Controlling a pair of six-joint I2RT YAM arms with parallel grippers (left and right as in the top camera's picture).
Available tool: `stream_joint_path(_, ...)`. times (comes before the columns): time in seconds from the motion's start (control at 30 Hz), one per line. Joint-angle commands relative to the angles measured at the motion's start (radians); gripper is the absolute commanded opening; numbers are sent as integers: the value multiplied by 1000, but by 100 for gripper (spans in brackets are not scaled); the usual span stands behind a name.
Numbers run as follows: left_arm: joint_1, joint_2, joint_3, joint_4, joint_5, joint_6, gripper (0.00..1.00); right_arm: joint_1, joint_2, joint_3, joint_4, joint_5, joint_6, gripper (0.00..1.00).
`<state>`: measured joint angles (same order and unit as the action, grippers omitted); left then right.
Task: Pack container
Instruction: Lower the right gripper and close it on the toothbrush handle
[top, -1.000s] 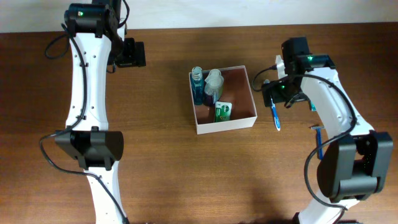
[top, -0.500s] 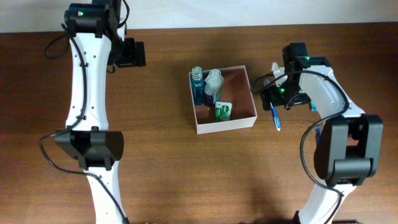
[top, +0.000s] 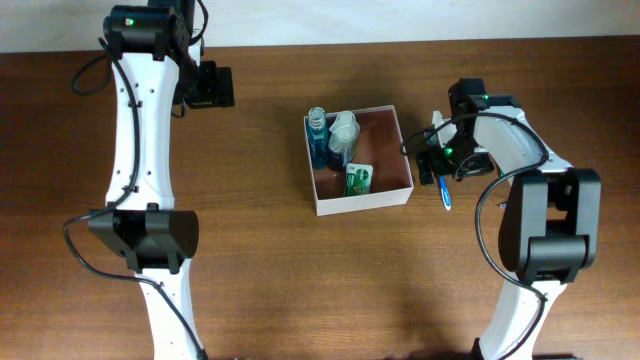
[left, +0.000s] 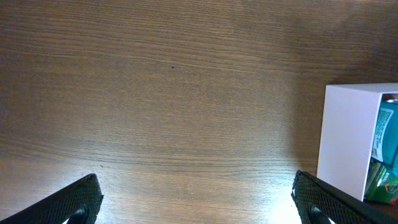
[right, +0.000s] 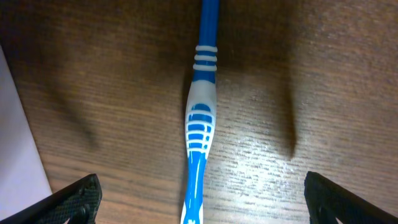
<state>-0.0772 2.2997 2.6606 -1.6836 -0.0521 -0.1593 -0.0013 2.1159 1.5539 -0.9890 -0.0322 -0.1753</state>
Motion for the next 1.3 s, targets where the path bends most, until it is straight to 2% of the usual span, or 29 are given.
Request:
stream_joint_path(0.0,2,-31,-3,-1,8,-9,99,0,27,2,15,-18,-7,99)
stream_joint_path(0.07,2,-31,-3,-1,8,-9,99,0,34,0,17,-17,-7,100)
stream_joint_path(0.33,2,-31,-3,-1,8,-9,99,0,36,0,20,-17,-8,86)
stream_joint_path(1.13,2,-31,-3,-1,8,-9,99,0,36,-21,44,-39,-8,86)
stream_joint_path(1.27,2,-31,-3,-1,8,-9,99,0,36,-23,50,-38,-8,78)
